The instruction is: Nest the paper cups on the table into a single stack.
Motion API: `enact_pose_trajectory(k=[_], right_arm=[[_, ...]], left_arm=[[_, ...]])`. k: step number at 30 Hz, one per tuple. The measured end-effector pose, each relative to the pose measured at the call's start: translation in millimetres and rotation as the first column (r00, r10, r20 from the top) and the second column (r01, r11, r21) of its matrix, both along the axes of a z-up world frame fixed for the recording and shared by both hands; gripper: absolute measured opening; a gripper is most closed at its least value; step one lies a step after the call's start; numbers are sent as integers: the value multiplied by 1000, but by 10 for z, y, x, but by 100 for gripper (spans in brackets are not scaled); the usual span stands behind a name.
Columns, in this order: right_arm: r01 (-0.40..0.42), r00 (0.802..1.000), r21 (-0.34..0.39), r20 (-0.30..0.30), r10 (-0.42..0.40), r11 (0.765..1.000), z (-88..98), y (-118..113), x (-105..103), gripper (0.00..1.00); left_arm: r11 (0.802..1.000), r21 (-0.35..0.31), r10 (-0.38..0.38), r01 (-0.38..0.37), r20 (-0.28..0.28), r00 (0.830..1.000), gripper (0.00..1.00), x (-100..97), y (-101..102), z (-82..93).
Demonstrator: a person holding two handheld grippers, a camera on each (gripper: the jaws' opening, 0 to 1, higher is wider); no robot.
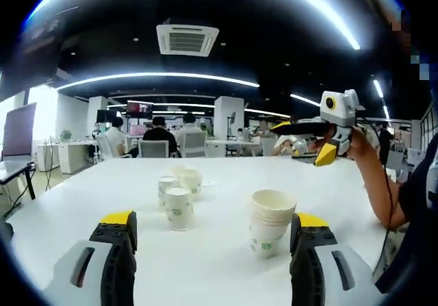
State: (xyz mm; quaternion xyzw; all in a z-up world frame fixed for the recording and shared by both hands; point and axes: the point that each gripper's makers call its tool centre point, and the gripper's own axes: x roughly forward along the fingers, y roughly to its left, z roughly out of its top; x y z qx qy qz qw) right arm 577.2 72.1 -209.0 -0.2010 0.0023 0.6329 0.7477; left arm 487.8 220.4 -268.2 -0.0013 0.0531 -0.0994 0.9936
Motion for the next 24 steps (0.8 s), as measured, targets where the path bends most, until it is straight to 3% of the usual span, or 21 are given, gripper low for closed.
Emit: enact_pose_trajectory(k=[11, 24], right_arm=[[15, 1000, -10, -16, -15, 1000, -31, -22, 36, 95], [22, 1000, -23, -19, -22, 999, -82, -25, 64, 90]], left_arm=[[1000, 6, 20, -20, -11, 1000, 95, 28, 79, 8], [999, 2, 42, -42, -36, 998, 89, 146, 181, -115]])
